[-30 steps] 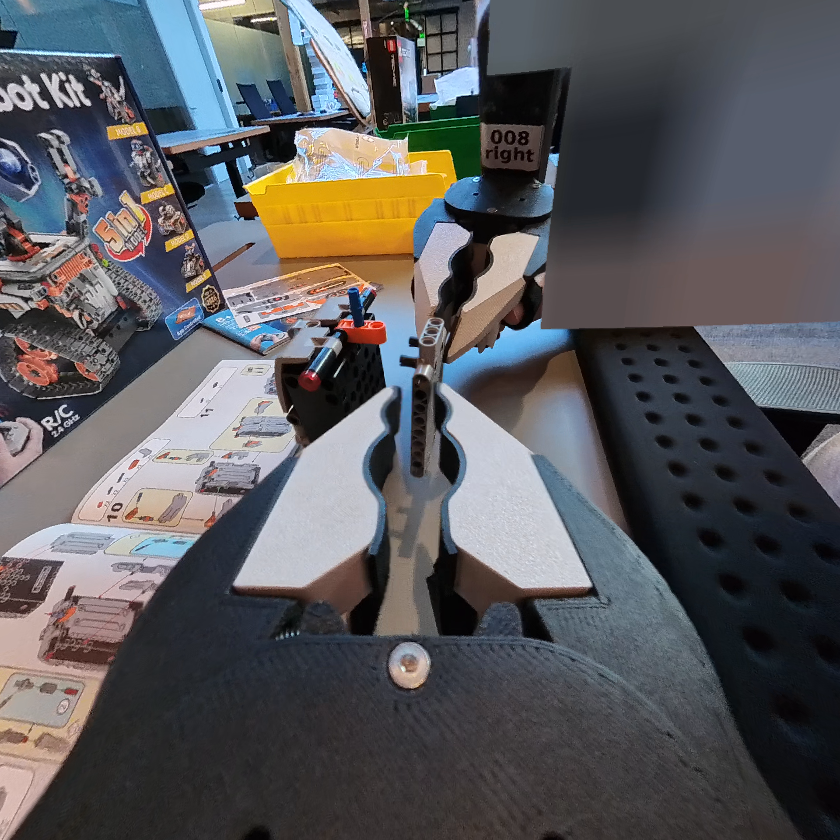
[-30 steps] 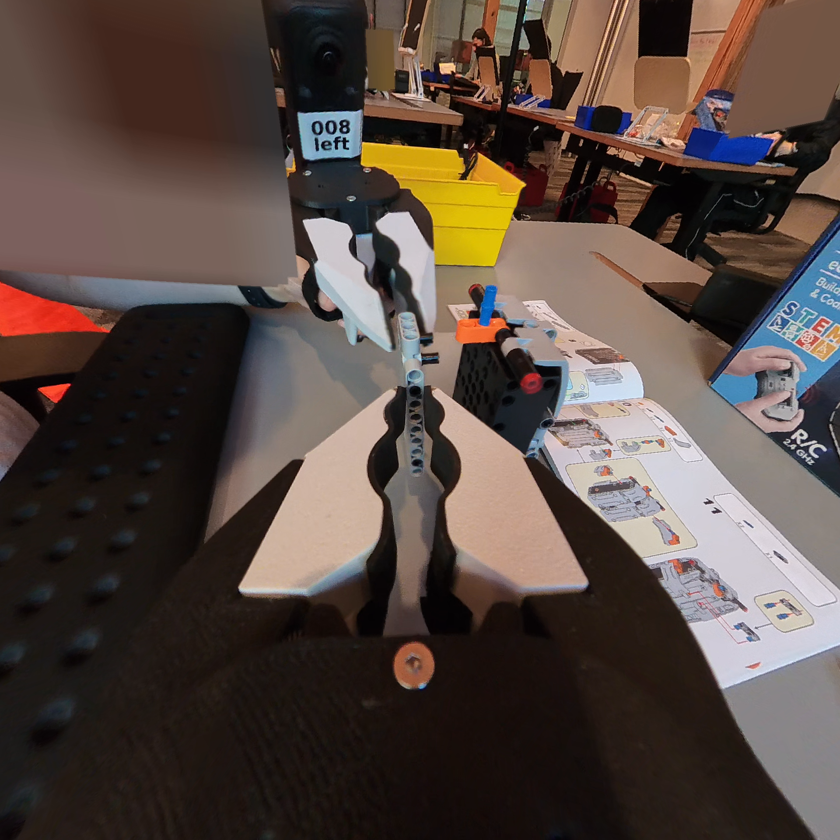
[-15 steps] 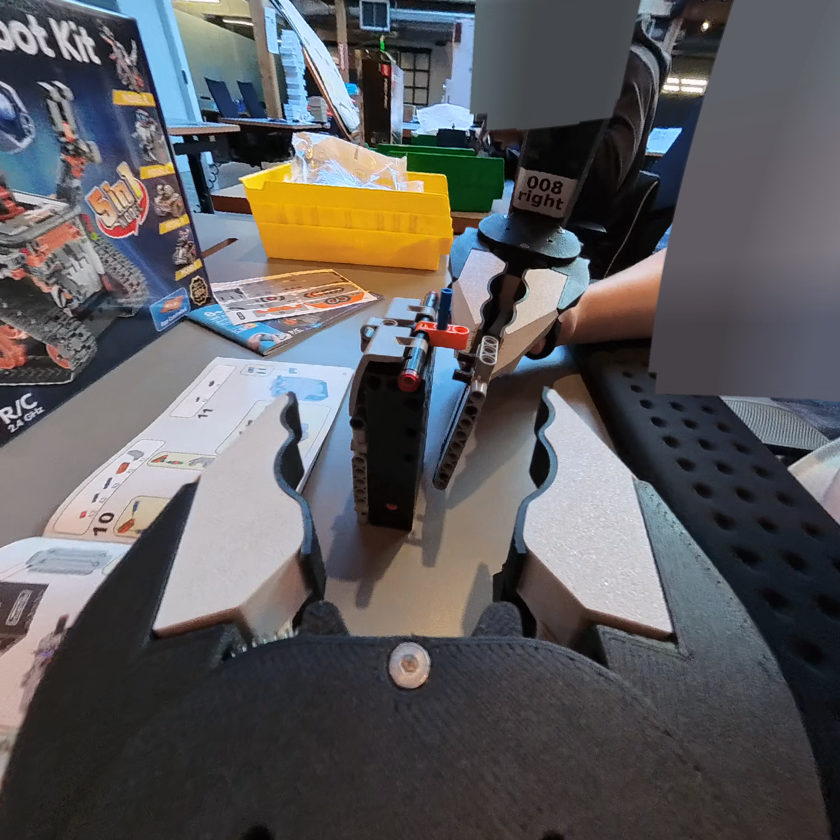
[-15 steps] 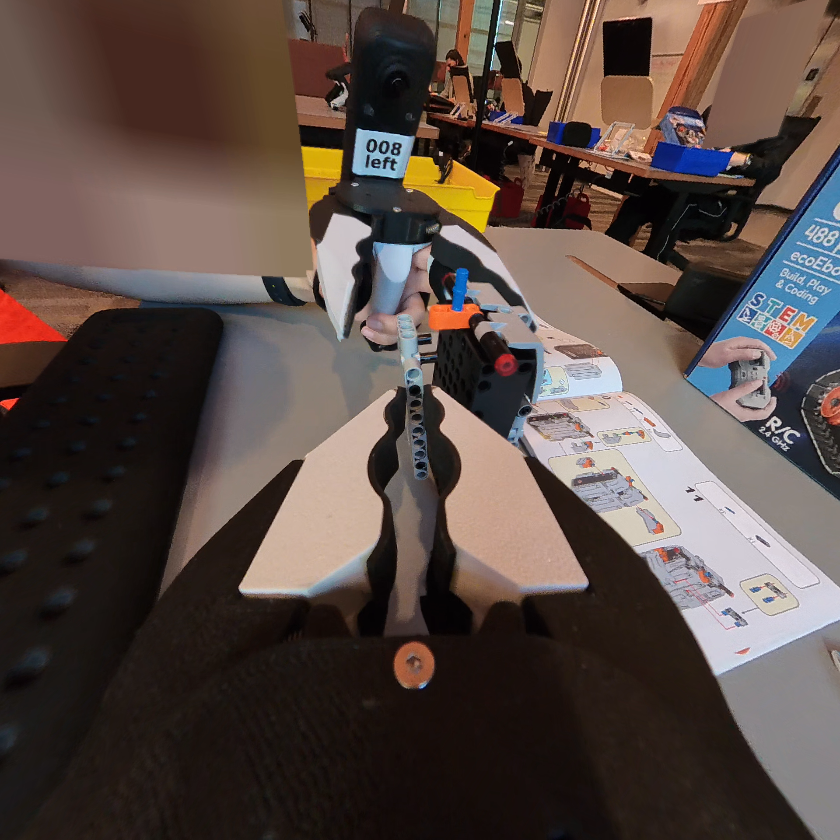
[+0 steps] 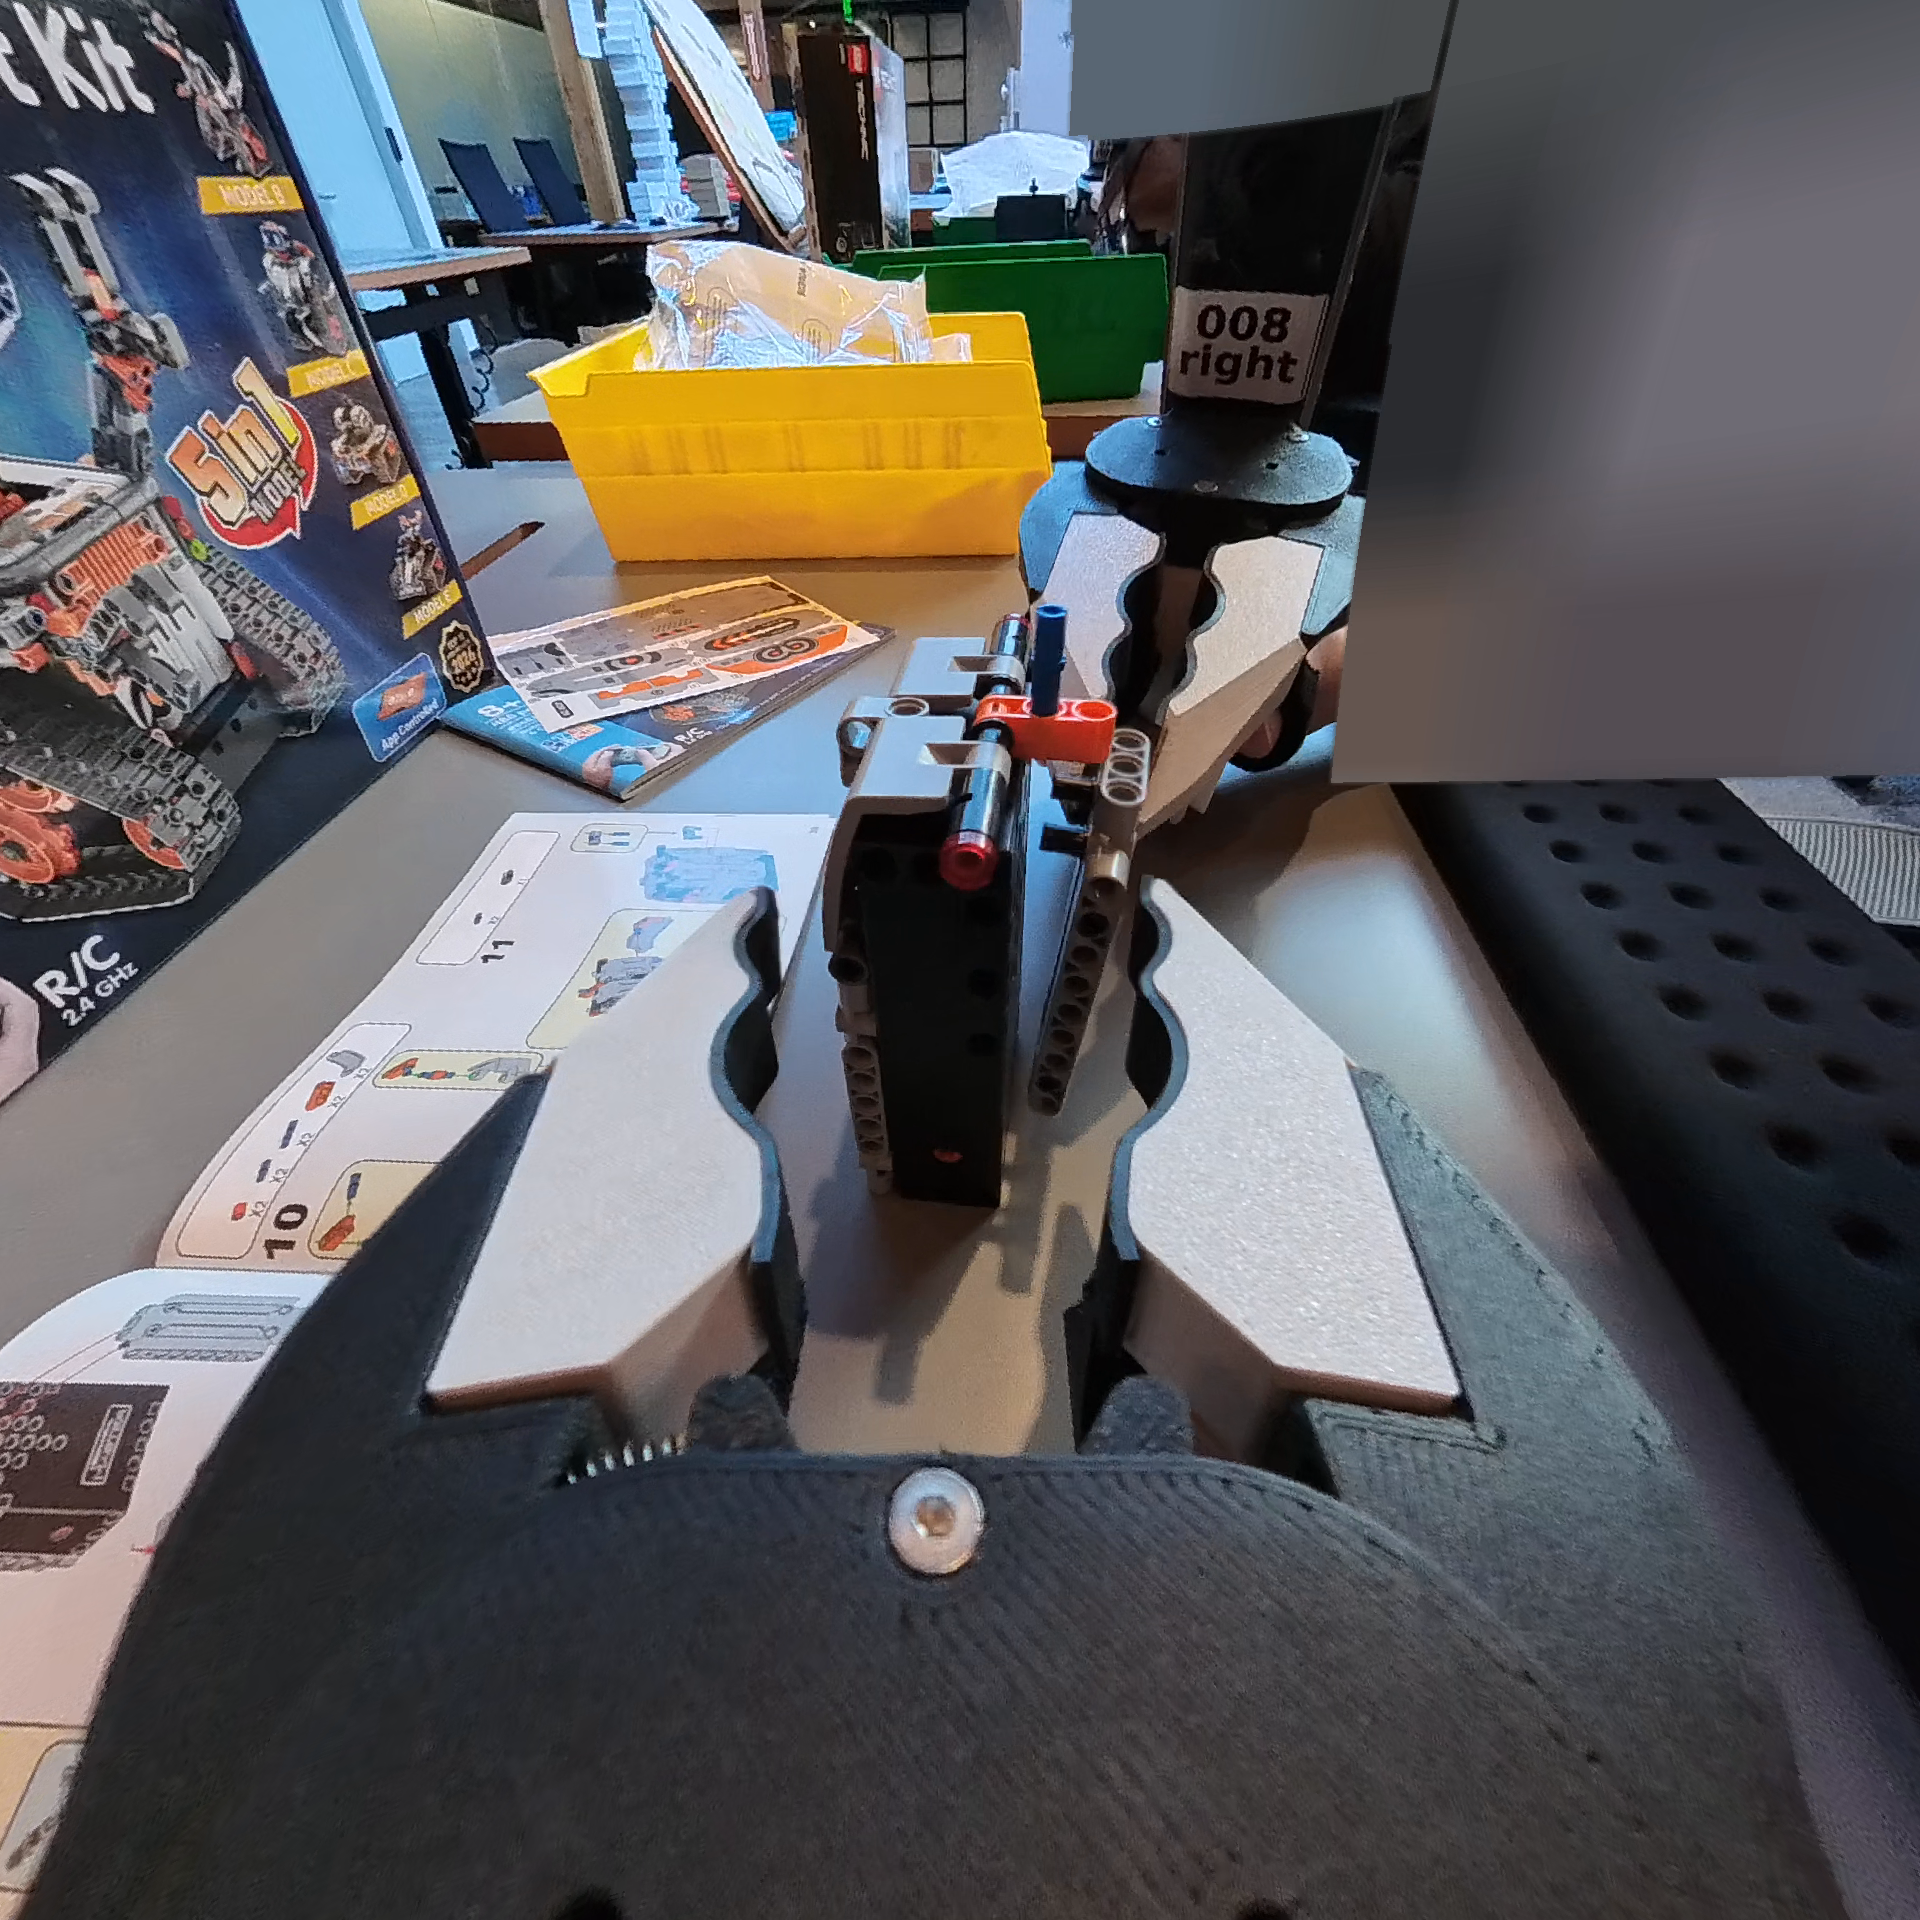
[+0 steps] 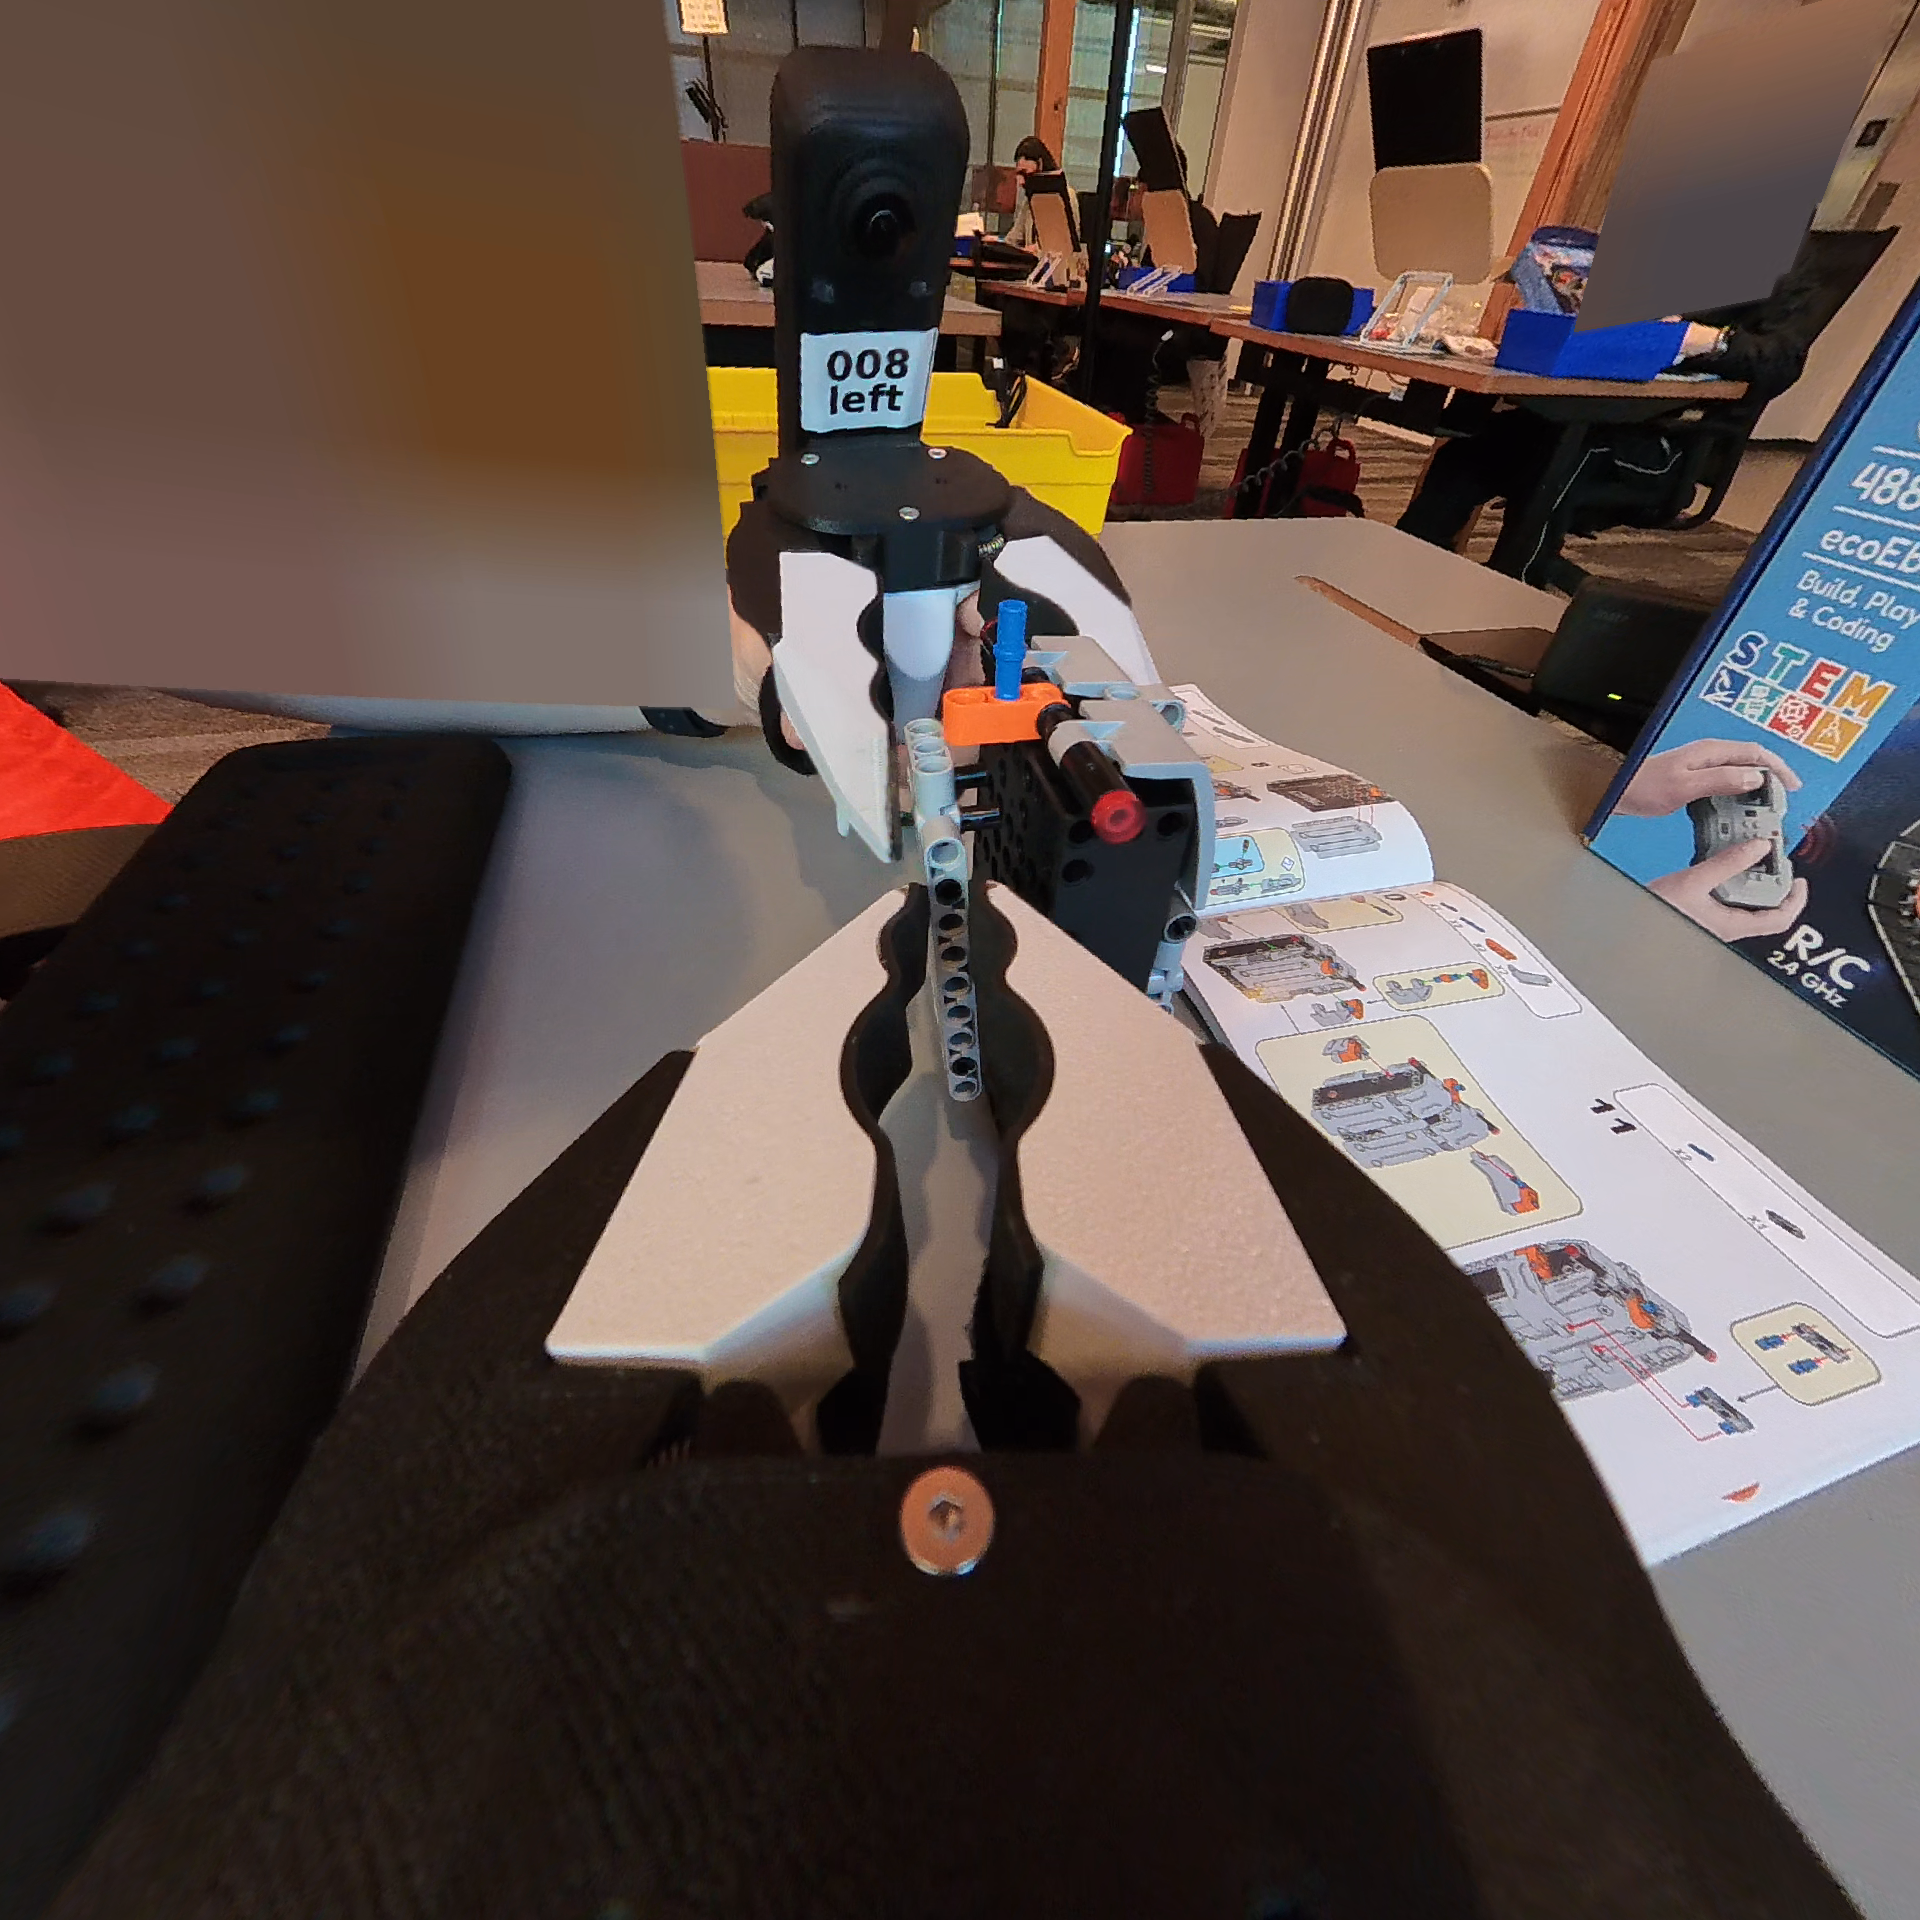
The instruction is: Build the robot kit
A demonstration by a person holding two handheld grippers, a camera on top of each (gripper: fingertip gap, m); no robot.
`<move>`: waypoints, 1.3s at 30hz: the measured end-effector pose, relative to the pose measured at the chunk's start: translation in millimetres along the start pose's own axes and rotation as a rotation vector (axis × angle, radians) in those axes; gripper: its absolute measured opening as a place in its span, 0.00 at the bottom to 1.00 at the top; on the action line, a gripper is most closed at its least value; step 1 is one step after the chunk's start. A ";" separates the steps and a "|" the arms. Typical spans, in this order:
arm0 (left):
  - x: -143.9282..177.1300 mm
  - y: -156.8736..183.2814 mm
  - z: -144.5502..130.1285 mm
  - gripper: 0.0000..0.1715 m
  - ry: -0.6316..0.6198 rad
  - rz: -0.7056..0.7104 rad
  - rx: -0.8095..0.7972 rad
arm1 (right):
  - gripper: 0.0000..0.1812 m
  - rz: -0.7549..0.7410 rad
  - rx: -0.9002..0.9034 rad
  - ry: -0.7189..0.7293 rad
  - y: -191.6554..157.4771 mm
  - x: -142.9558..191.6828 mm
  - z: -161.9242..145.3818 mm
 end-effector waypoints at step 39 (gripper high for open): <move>-1.1 -0.5 0.8 0.25 0.015 0.008 -0.013 | 0.03 -0.064 -0.055 -0.044 3.8 1.1 2.1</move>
Point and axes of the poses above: each gripper's, where its closed fingertips meet, x back along the fingers, z out of its top, y = z × x across the jaws, the point moved 7 cm from there along x, back along the fingers, and after that the axes turned 9 degrees about x, right-handed, at the moved point
